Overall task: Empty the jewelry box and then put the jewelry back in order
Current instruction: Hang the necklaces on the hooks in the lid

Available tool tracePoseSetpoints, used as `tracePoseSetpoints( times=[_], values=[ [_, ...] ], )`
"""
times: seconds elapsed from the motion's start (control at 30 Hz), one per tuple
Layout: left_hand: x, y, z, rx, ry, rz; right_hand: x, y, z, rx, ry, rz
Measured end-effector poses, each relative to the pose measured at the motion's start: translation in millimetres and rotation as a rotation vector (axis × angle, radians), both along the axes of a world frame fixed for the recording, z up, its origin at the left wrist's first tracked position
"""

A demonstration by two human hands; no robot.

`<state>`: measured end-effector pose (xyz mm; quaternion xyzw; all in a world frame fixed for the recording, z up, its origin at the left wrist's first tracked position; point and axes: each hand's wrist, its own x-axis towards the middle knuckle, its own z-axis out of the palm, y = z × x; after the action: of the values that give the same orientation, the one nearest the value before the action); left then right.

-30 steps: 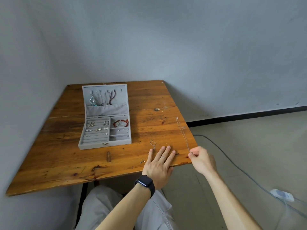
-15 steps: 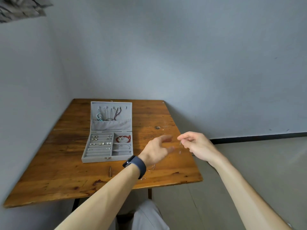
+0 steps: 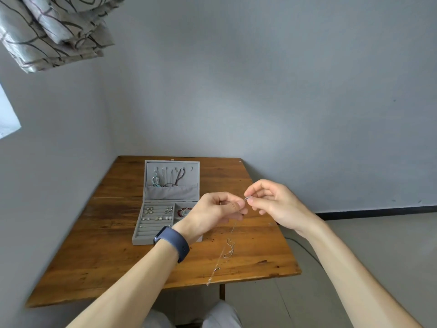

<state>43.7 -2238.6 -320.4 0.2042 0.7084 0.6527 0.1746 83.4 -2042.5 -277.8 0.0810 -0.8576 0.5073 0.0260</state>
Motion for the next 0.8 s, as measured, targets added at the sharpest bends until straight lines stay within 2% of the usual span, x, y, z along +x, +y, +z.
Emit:
tracePoseSetpoints(
  times=[0.2,0.43,0.8],
  values=[
    [4,-26,14,0.013,-0.027,-0.009,0,-21,7,-0.103,-0.013,0.05],
    [4,-49,23,-0.031,-0.007,0.064,4,-38,11,-0.076,-0.012,0.091],
    [10,-44,38,-0.182,0.173,0.088,8,-41,18,-0.057,0.0,0.127]
  ],
)
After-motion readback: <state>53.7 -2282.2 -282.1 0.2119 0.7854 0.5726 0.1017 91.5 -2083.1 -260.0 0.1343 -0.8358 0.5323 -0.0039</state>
